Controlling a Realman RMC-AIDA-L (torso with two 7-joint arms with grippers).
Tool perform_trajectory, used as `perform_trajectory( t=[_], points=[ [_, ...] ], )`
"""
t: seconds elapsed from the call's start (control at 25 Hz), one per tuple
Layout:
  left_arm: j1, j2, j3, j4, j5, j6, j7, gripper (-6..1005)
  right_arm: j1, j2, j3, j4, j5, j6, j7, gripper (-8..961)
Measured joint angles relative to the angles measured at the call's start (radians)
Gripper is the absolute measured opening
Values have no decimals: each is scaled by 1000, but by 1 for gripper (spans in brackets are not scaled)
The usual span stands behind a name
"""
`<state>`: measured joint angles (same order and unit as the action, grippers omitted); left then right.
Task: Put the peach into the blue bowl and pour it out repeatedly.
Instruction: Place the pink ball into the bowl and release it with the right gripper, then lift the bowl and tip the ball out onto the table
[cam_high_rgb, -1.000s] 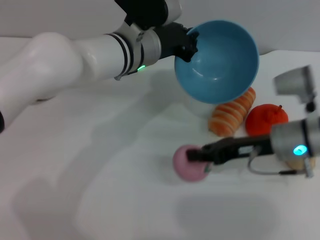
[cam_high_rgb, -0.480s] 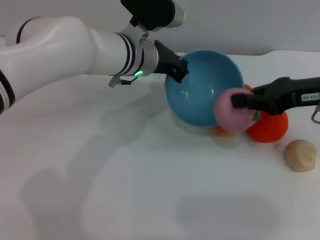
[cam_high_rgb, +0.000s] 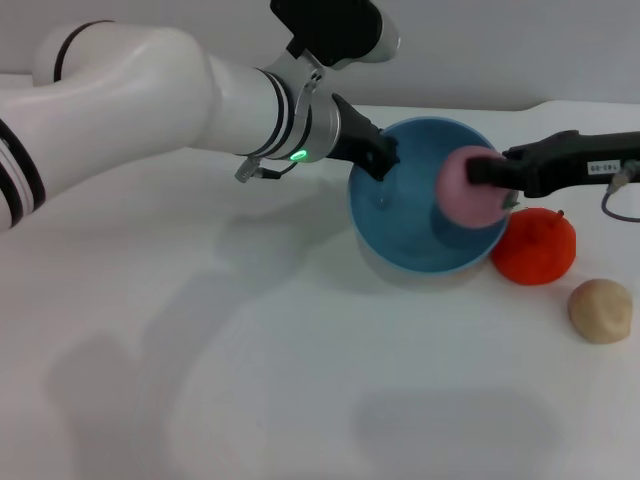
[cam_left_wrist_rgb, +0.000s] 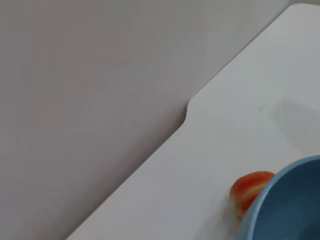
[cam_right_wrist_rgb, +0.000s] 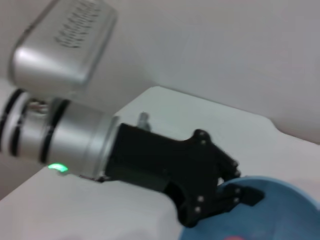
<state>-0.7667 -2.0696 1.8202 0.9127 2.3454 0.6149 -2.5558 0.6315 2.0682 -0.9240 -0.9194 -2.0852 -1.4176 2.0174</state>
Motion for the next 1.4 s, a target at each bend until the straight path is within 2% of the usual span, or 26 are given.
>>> perform_trajectory(
  t=[0.28,0.48,0.8,0.88,0.92,0.96,1.16,1.2,1.24,1.4],
  points=[
    [0,-2,16,2,-1,0,-2,-2,19,2,-1,82,3,73,-62,176],
    [3,-2,17,3,-2,-3,-2,-1,18,2,12,82,19,75,-77,401],
    [15,1,17,5,0,-3,-3,-2,-44,-1,53,35,84,96,-92,435],
    [27,1,17,30,3,-28,-3,-1,-83,0,90,7,96,92,-97,462],
    [31,1,17,41,3,-38,-3,-1,-127,0,145,-10,137,65,-124,476],
    [34,3,17,53,4,-55,-2,-1,-127,0,145,-10,137,65,-124,490],
    [22,2,25,69,55,-107,6,-2,-217,1,329,-6,195,-4,-203,544],
    [22,1,35,72,72,-124,7,-2,-249,2,390,22,196,-22,-240,544],
    [24,1,53,76,88,-146,7,-2,-249,2,390,22,196,-22,-240,544],
    [31,0,157,88,184,-251,8,-2,-325,3,504,117,241,-70,-335,543]
  ],
)
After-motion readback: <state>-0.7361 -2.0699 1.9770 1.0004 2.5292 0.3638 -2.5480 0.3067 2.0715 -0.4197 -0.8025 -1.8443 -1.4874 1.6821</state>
